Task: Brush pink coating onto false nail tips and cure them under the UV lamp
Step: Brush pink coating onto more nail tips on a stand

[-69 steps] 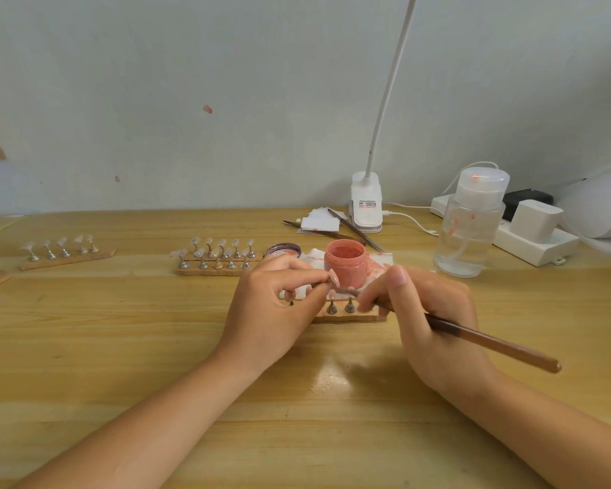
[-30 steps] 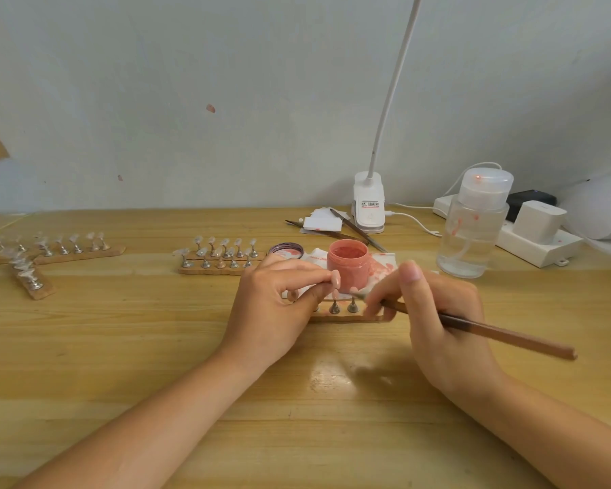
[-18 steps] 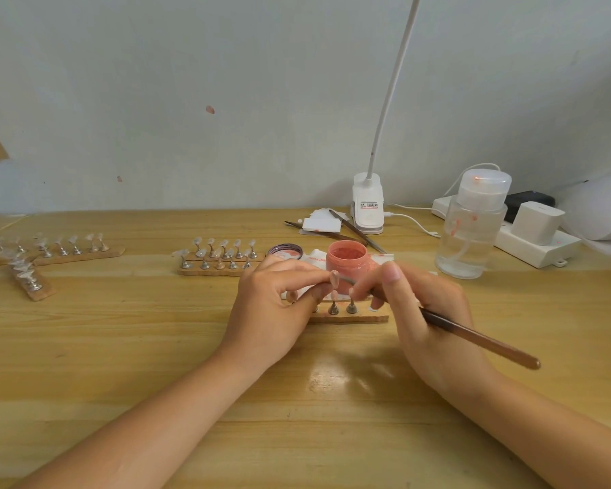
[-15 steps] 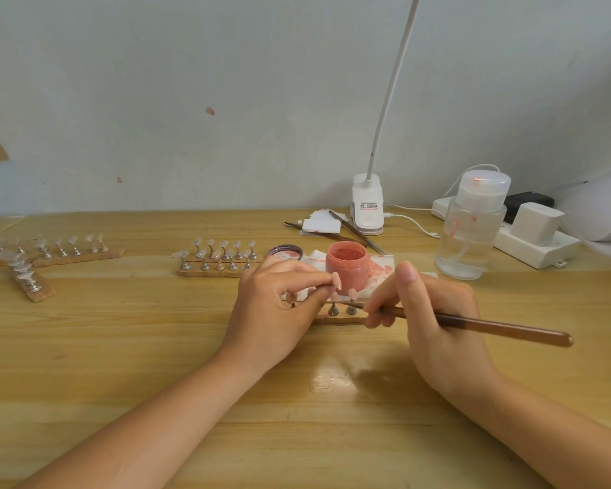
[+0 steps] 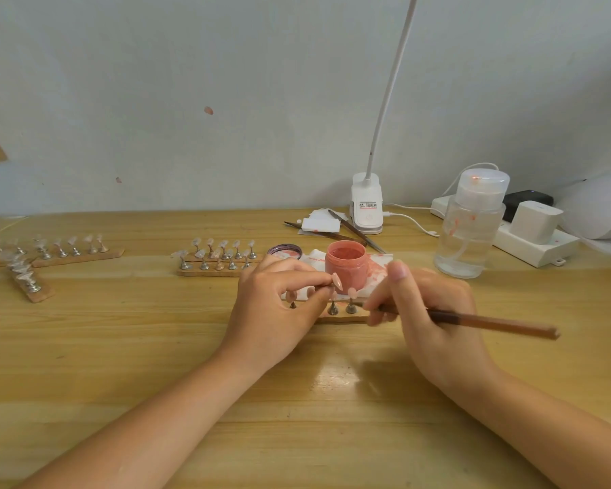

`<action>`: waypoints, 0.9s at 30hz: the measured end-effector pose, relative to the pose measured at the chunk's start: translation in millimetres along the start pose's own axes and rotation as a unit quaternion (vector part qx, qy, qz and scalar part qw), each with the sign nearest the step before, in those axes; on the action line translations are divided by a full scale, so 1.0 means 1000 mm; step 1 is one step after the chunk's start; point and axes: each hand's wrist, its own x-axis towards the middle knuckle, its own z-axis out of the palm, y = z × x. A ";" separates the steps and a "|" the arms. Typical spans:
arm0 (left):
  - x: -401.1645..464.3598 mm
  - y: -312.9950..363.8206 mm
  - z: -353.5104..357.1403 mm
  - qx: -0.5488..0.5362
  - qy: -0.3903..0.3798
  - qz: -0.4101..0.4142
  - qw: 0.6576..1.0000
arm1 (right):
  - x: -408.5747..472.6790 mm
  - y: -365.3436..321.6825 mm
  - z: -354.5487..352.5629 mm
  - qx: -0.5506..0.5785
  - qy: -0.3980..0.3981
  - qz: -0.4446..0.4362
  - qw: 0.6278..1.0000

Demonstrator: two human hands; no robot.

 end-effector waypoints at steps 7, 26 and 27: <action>0.001 0.007 -0.003 -0.020 0.023 -0.007 1.000 | 0.003 -0.004 -0.003 0.028 0.035 -0.014 0.999; 0.000 0.002 -0.003 -0.028 0.026 -0.030 0.999 | 0.000 -0.004 0.003 0.011 -0.014 0.002 1.000; 0.000 0.002 -0.003 -0.029 0.027 -0.032 0.999 | -0.001 -0.004 0.002 0.024 -0.019 0.008 1.000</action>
